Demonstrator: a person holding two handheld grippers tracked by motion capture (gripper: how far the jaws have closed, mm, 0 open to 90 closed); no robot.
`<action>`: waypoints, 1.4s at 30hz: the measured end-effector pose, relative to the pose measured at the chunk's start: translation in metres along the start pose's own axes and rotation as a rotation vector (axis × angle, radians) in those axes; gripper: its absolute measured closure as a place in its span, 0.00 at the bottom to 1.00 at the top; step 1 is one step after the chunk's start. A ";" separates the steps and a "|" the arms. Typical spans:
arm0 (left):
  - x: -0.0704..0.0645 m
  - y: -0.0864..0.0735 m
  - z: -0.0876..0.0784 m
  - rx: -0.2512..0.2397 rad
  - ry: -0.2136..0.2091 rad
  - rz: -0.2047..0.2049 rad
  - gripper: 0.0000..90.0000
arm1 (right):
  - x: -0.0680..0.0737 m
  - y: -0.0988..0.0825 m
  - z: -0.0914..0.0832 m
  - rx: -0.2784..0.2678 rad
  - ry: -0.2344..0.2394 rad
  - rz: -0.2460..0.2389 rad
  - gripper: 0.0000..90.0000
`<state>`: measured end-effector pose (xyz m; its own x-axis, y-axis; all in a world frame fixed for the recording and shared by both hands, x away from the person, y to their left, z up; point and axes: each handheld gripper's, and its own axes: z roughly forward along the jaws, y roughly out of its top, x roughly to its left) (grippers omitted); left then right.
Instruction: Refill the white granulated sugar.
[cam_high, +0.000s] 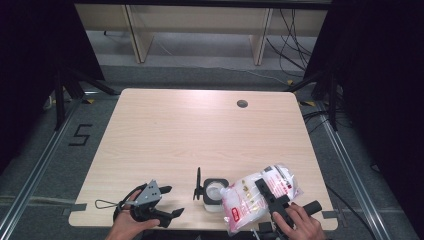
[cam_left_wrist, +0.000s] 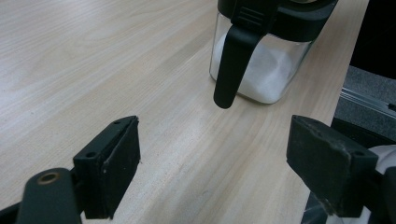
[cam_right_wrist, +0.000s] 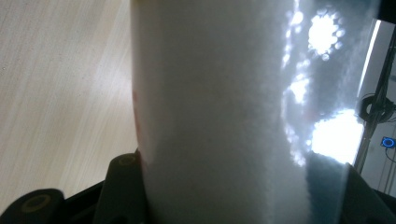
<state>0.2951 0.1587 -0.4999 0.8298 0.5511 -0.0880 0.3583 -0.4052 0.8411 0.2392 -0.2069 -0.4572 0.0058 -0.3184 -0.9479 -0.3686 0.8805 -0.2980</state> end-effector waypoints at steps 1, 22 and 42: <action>0.000 0.000 0.000 0.001 0.000 0.000 0.19 | 0.000 0.000 0.000 -0.005 0.006 0.003 0.57; 0.000 0.000 0.000 0.005 -0.003 0.002 0.19 | -0.002 -0.001 0.000 -0.011 -0.009 -0.010 0.58; 0.000 -0.002 -0.002 -0.003 0.006 -0.008 0.19 | -0.004 -0.001 -0.002 -0.011 -0.019 -0.016 0.58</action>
<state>0.2939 0.1607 -0.5003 0.8244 0.5586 -0.0911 0.3631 -0.3985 0.8422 0.2379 -0.2072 -0.4534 0.0297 -0.3258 -0.9450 -0.3786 0.8713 -0.3123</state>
